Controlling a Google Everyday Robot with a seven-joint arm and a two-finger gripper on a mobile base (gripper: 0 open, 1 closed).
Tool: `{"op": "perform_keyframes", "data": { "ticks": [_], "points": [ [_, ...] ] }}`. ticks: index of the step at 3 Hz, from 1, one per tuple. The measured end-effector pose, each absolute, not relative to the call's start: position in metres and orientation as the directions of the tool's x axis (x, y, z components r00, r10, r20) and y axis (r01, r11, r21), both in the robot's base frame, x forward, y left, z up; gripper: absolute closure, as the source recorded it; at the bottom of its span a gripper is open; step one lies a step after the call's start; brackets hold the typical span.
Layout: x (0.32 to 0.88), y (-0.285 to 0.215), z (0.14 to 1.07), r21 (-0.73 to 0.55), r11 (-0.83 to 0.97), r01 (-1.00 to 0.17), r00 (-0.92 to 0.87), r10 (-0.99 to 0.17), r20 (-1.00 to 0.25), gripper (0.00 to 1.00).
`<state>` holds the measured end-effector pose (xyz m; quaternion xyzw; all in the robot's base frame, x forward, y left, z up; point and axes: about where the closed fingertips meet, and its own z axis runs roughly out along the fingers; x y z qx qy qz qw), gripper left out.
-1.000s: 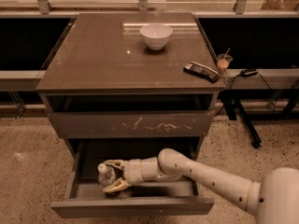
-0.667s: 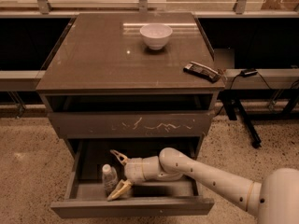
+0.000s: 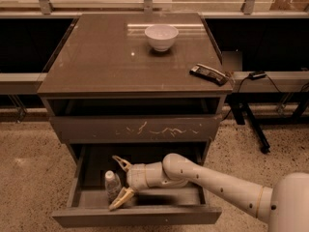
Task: Place blue plastic bottle into middle drawer
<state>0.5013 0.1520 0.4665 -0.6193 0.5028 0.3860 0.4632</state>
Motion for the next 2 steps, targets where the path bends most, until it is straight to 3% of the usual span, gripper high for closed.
{"op": "perform_keyframes", "data": {
  "ticks": [2],
  "points": [
    [0.5012, 0.1546, 0.5031, -0.211, -0.006, -0.977, 0.202, -0.323, -0.925, 0.00]
  ]
}}
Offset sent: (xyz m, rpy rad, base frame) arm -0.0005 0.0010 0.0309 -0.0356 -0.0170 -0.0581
